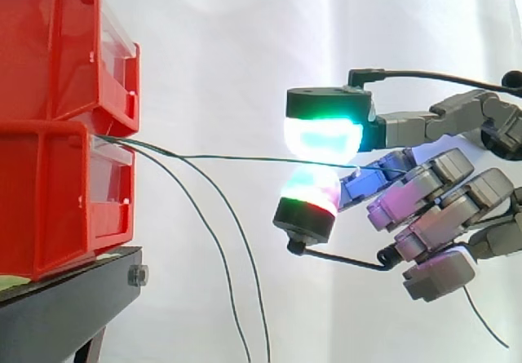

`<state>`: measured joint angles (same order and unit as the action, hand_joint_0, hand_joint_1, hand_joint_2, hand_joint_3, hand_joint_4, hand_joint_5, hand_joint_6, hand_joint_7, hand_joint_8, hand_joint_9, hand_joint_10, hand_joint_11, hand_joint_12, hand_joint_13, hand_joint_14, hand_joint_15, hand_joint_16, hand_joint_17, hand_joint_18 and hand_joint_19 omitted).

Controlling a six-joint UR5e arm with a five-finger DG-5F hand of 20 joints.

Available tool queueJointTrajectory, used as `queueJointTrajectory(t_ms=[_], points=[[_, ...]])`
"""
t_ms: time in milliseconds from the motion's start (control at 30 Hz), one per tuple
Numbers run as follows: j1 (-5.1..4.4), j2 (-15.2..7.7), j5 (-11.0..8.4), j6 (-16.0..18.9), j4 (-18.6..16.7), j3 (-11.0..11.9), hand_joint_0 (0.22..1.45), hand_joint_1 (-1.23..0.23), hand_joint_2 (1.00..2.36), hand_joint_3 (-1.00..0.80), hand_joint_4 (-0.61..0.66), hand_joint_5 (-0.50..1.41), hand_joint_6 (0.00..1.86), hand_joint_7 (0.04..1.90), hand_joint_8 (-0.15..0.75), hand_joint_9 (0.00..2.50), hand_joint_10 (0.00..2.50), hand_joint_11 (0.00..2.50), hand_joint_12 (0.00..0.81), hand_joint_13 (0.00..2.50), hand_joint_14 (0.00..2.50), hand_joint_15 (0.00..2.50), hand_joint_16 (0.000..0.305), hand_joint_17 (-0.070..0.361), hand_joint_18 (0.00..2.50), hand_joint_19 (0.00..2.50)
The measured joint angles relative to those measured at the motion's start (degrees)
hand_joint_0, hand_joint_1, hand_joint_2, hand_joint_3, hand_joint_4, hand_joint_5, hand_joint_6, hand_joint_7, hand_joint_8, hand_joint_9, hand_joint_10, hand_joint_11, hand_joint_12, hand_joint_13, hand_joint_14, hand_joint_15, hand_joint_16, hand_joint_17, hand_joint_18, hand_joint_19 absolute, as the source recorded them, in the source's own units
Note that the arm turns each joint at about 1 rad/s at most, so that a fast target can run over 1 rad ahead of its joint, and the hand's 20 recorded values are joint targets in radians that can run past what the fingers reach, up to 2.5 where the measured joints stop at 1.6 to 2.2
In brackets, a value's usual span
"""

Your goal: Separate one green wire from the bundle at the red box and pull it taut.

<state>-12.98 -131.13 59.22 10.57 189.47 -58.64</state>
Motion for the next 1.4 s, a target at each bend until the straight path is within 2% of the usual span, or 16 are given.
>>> queueJointTrajectory(t_ms=[633, 933, 1233, 1400], points=[[-0.02, 0.0, -0.42, 0.0, -0.2, 0.0, 0.58, -0.52, 1.0, -0.46, 0.17, -0.16, 0.9, 1.08, 0.26, 1.24, 1.44, 1.26, 0.345, 1.26, 2.44, 0.77, 0.052, 0.118, 1.23, 1.27], [-0.01, 0.0, -0.42, 0.0, -0.2, 0.0, 0.61, -0.6, 1.01, -0.38, 0.17, -0.16, 0.9, 1.08, 0.256, 1.24, 1.43, 1.26, 0.339, 1.26, 2.42, 0.77, 0.052, 0.117, 1.23, 1.27], [-0.02, 0.0, -0.67, 0.0, -0.2, 0.1, 0.61, -0.63, 1.01, -0.43, 0.17, -0.16, 0.9, 1.06, 0.258, 1.25, 1.47, 1.25, 0.337, 1.28, 2.38, 0.78, 0.052, 0.117, 1.24, 1.27], [-0.02, 0.0, -0.63, 0.0, -0.2, 0.2, 0.62, -0.65, 1.01, -0.35, 0.15, -0.16, 0.9, 1.1, 0.256, 1.25, 1.48, 1.26, 0.338, 1.28, 2.36, 0.8, 0.052, 0.116, 1.24, 1.26]])
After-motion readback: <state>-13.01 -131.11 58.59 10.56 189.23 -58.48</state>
